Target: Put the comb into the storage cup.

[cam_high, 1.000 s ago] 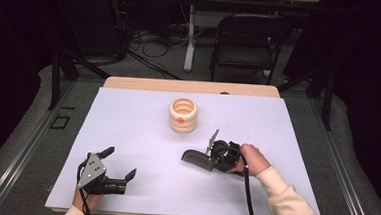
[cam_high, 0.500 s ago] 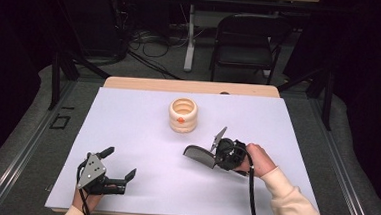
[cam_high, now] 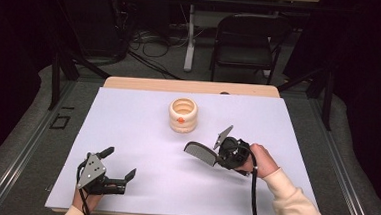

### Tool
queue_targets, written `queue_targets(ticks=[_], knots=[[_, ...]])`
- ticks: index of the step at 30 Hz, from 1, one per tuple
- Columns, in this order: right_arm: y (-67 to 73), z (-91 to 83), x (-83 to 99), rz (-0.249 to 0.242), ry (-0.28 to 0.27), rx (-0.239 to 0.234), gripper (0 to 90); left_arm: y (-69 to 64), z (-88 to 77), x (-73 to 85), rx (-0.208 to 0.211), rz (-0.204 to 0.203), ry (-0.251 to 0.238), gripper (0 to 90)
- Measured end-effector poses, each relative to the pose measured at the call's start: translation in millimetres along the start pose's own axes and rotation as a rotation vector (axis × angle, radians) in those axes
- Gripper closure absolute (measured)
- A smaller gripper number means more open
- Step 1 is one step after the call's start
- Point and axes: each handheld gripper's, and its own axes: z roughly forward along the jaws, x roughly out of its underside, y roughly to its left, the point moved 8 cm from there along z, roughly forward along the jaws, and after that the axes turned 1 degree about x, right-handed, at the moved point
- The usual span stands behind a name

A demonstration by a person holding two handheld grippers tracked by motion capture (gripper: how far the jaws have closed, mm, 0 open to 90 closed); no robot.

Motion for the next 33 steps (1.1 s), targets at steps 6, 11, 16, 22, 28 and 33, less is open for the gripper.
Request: queue_targets(ticks=[6, 11, 16, 22, 28, 33], knots=[[0.9, -3.2, -1.0, 0.000, -0.023, 0.002, 71.4, -0.1, -0.3, -0.2, 0.000, 0.000, -0.001, 0.0], [0.7, -5.8, -1.1, 0.009, -0.042, 0.009, 71.4, 0.2, -0.1, -0.1, 0.000, 0.000, -0.001, 0.0], [-0.6, -9.3, -0.6, 0.014, -0.050, 0.008, 71.4, 0.3, 0.1, 0.1, 0.000, 0.000, 0.001, 0.0], [0.0, -12.8, -1.8, 0.021, -0.077, 0.012, 71.4, -0.2, -0.2, -0.2, 0.000, 0.001, -0.001, 0.0], [-0.7, -17.6, -2.8, 0.036, -0.100, 0.008, 71.5, 0.3, 0.1, 0.0, -0.001, -0.001, 0.000, 0.0], [-1.5, -19.8, -4.0, 0.041, -0.125, 0.013, 71.5, -0.2, -0.1, -0.3, 0.001, 0.001, -0.002, 0.0]])
